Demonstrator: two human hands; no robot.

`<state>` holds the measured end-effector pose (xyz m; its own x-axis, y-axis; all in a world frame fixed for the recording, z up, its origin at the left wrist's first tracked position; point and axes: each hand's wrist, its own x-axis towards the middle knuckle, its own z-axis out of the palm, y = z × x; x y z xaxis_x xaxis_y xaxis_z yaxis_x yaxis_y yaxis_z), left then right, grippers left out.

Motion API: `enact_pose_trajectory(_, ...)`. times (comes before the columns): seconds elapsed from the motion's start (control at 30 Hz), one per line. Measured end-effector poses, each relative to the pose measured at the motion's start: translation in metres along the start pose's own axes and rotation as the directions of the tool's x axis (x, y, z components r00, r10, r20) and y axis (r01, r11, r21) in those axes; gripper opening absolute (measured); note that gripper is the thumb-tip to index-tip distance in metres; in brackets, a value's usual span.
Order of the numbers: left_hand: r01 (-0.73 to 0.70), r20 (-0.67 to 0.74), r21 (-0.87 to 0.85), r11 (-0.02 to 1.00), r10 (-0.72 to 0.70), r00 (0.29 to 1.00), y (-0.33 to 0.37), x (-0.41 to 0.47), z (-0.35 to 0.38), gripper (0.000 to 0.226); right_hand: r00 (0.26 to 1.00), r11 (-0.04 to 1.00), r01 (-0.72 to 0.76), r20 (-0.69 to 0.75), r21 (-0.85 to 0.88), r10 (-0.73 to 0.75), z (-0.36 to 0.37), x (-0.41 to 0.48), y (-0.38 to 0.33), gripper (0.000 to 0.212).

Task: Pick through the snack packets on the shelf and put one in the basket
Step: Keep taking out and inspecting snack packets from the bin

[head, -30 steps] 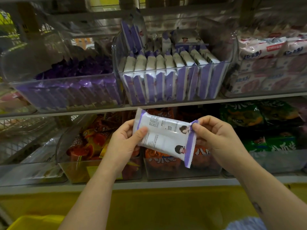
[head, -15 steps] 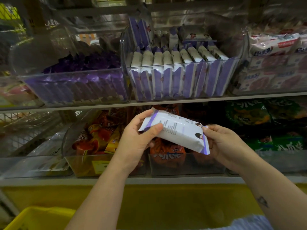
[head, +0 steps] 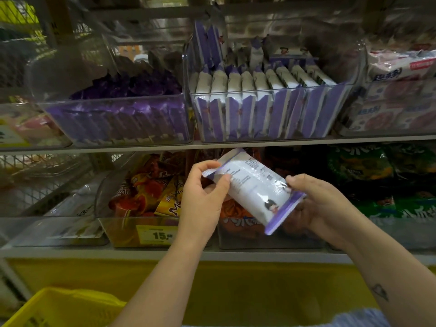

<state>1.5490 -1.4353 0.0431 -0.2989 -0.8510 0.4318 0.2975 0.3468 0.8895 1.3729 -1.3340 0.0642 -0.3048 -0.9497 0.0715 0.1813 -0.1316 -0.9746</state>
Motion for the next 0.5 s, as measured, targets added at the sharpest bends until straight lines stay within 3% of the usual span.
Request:
enact_pose_trajectory(0.1,0.057,-0.043,0.059,0.997,-0.054,0.998,-0.006,0.0,0.001,0.021,0.988,1.0,-0.02,0.151,-0.009,0.021,0.002,-0.003,-0.001,0.024)
enact_pose_trajectory(0.27,0.058,0.003,0.082,0.995,-0.059,0.998,-0.007,-0.005,0.011,0.016,0.917,0.997,-0.059,0.393,-0.042,0.071,0.003,-0.007,0.001,0.049)
enact_pose_trajectory(0.37,0.04,0.066,0.106,0.994,-0.047,0.997,-0.005,-0.007,0.015,0.025,0.922,0.999,0.006,0.386,-0.052,0.014,0.005,-0.008,0.003,0.043)
enact_pose_trajectory(0.5,0.076,0.34,0.145,0.987,-0.122,0.932,-0.002,-0.009,0.015,0.046,0.952,0.991,0.09,0.301,-0.1,-0.056,0.004,-0.008,0.002,0.033)
